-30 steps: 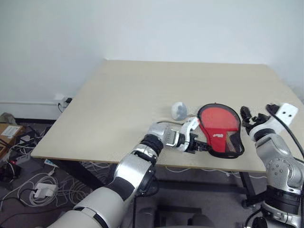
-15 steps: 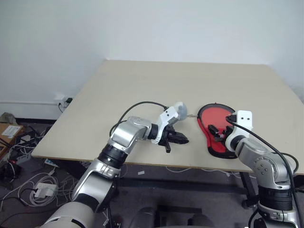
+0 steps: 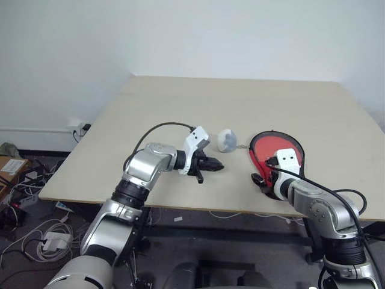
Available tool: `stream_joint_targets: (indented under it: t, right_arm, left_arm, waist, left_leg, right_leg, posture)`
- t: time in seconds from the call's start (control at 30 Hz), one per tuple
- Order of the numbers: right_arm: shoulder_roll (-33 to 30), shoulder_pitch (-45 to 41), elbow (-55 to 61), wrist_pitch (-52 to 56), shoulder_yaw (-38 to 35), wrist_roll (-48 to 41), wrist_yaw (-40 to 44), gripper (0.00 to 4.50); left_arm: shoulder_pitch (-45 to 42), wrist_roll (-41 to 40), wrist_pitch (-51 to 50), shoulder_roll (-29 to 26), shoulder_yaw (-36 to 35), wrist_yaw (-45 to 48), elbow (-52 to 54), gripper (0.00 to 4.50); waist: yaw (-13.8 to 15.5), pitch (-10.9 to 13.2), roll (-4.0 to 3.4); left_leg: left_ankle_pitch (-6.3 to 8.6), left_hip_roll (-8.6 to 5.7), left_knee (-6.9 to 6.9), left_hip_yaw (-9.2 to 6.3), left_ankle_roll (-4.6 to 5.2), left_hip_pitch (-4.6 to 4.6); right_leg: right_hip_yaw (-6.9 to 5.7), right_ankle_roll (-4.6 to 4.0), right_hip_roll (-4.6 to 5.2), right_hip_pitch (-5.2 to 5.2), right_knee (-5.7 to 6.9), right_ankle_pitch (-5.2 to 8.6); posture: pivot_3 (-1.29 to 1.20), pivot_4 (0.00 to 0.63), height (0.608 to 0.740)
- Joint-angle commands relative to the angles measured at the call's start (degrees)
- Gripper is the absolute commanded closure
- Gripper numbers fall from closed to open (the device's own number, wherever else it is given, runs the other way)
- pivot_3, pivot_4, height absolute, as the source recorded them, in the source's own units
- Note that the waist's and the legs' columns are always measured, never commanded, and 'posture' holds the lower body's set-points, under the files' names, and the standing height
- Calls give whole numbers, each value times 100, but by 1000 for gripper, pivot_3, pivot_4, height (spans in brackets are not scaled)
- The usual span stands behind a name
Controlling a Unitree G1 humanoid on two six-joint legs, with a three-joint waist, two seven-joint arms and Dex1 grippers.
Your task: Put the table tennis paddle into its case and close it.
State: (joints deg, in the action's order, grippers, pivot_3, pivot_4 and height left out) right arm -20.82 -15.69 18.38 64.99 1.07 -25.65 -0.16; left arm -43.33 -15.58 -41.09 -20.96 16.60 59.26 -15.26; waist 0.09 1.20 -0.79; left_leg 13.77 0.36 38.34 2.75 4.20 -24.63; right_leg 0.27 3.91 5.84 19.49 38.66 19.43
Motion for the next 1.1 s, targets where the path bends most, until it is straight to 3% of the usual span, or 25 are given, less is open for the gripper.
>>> stream_joint_targets:
  t: [0.03,0.23,0.67,0.77,0.9,1.1]
  right_arm:
    - [83,-123,60,149,77,178,18,603]
    - [26,-169,8,321,384,543,110,2685]
    - [4,-285,-85,802,903,1008,381,2685]
    - [35,-308,-155,824,944,1116,400,3311]
    - [85,-337,-252,825,948,1253,418,4479]
    - [54,-438,-384,833,921,1445,448,4479]
  left_arm:
    - [-160,10,137,-24,-123,-5,123,3966]
    - [-181,23,184,-27,-134,-19,143,3966]
    - [-225,53,200,-81,-178,-92,136,3966]
    - [-216,56,179,-92,-183,-96,190,3966]
    - [-230,61,169,-105,-179,-102,219,3966]
    - [-258,82,204,-124,-196,-124,177,3966]
  waist:
    - [-1,0,1]
    - [-2,-1,4]
    - [-3,-7,28]
    - [-3,-9,39]
    - [-9,-15,53]
    - [-15,-34,84]
  left_leg:
    - [0,1,0,0,0,0]
    - [0,1,0,0,0,0]
    - [0,0,0,-2,-1,1]
    - [0,1,0,-2,-1,1]
    - [-1,2,0,-4,-2,2]
    - [-2,9,0,-4,-5,6]
  right_leg:
    - [0,0,-1,0,0,0]
    - [-1,0,-1,1,1,0]
    - [-5,0,-3,1,1,0]
    - [-6,0,-3,0,1,0]
    - [-8,0,-4,1,1,0]
    - [-9,0,-9,1,1,0]
  posture:
    - [0,0,715]
    - [0,0,715]
    - [0,0,715]
    - [0,0,715]
    - [0,0,715]
    - [0,0,715]
